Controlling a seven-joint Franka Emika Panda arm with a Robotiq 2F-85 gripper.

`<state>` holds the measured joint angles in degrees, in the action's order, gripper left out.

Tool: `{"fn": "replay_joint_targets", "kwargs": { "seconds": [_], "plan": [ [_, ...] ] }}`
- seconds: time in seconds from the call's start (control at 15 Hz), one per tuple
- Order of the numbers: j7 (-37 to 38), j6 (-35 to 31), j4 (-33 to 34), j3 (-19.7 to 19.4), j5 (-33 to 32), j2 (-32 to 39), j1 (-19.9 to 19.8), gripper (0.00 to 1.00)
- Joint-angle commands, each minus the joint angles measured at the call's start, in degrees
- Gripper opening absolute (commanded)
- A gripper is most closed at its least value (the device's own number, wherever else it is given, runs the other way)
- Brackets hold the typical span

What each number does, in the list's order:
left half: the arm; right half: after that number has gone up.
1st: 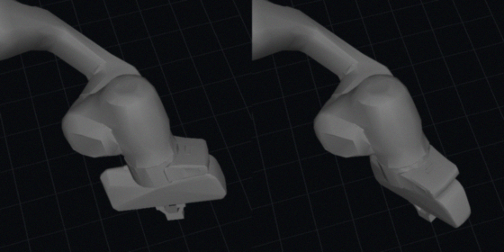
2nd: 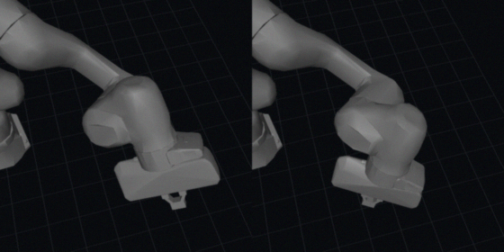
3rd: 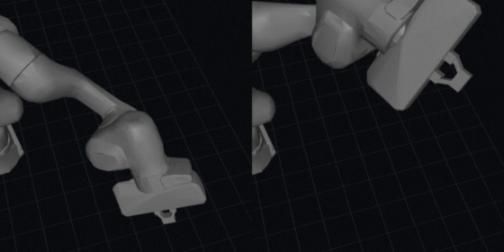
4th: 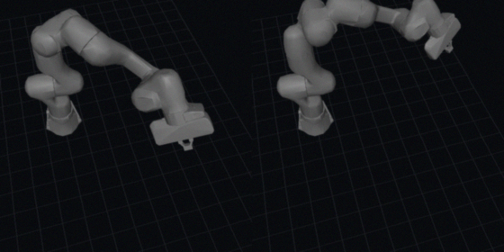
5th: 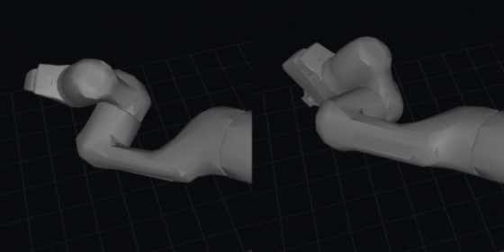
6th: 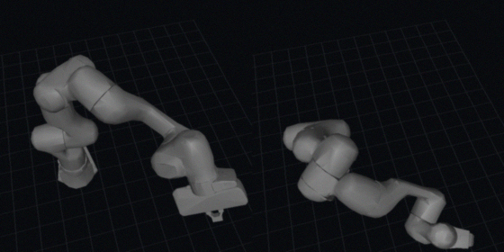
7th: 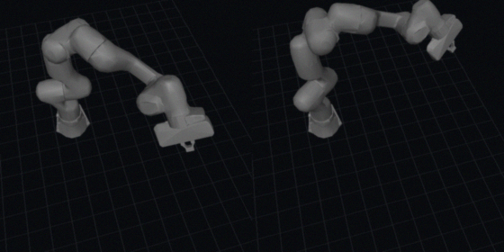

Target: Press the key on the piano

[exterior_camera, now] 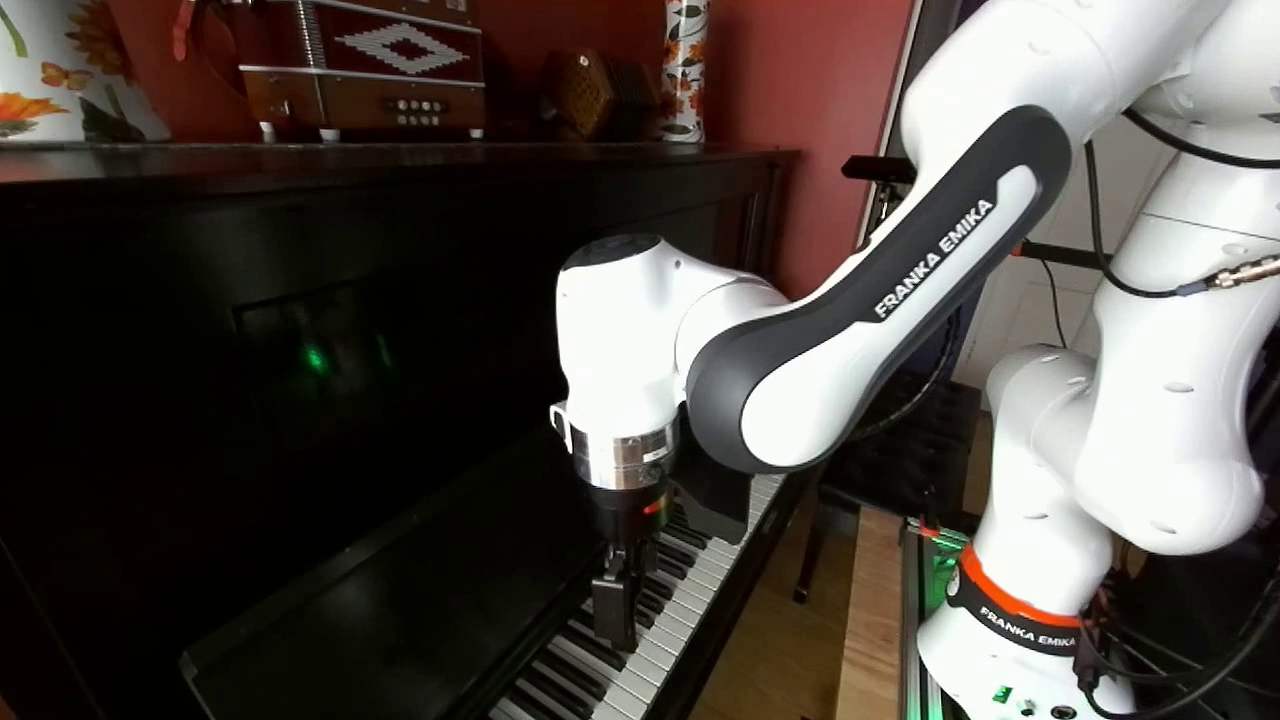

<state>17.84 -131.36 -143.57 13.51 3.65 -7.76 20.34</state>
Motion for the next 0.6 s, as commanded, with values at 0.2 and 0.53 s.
{"fn": "replay_joint_targets", "kwargs": {
  "seconds": [0.2, 0.53],
  "plan": [
    [-1.39, 1.15, -8.52, 2.76, 5.16, -15.03, -0.21, 1.00],
    [-1.56, 0.65, -7.20, 3.33, 4.33, -13.83, -1.05, 1.00]
  ]
}}
